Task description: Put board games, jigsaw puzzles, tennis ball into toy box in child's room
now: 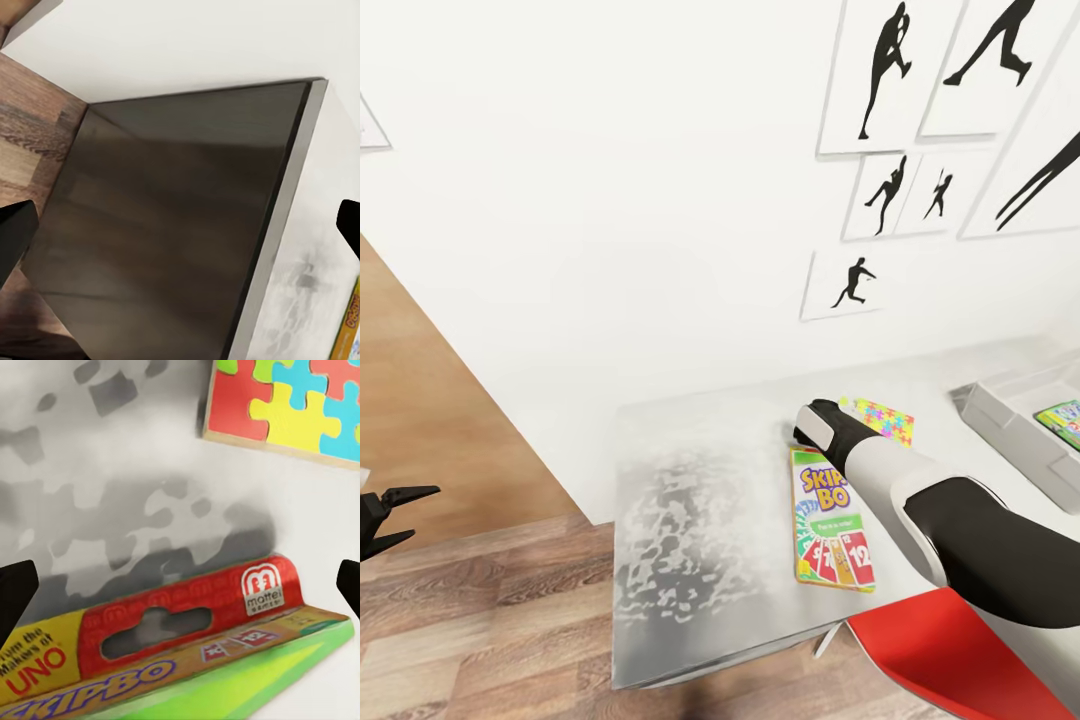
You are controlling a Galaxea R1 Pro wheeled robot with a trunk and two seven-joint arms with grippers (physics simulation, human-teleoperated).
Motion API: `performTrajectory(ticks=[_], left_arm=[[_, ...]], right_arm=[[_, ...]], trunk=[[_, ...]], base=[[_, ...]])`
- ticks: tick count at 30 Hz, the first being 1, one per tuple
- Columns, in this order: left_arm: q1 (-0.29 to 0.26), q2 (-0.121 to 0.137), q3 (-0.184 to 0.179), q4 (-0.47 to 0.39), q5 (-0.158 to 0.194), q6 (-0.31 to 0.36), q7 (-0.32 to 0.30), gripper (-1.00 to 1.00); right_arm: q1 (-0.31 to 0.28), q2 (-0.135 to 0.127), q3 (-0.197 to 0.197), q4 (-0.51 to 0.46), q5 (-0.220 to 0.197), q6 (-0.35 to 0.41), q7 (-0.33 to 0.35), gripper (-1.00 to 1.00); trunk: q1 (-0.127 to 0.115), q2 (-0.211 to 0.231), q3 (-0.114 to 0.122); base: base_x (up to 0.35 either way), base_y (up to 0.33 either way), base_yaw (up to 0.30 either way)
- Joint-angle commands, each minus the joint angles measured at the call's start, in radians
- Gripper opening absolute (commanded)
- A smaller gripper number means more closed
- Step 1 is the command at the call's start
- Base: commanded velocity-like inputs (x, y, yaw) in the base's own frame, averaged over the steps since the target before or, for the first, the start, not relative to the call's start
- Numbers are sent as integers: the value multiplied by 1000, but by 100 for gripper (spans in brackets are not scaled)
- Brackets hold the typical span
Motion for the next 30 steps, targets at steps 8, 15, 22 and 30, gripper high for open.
performTrajectory(ticks=[8, 15, 22, 30], left_arm=[[-1, 0, 1, 0, -10, 4, -11, 100], [-1, 0, 1, 1, -10, 4, -11, 100], [-1, 0, 1, 0, -10, 4, -11, 100], [-1, 0, 1, 0, -10, 4, -11, 100]], right_arm=[[0, -1, 8, -1, -6, 7, -4, 100], [1, -1, 8, -1, -6, 7, -4, 100], [1, 0, 8, -1, -6, 7, -4, 100], [1, -1, 8, -1, -6, 7, -4, 100]], trunk=[[0, -1, -1], [0, -1, -1], [0, -1, -1], [0, -1, -1]], base=[[0, 0, 0], [0, 0, 0], [0, 0, 0], [-53, 0, 0]])
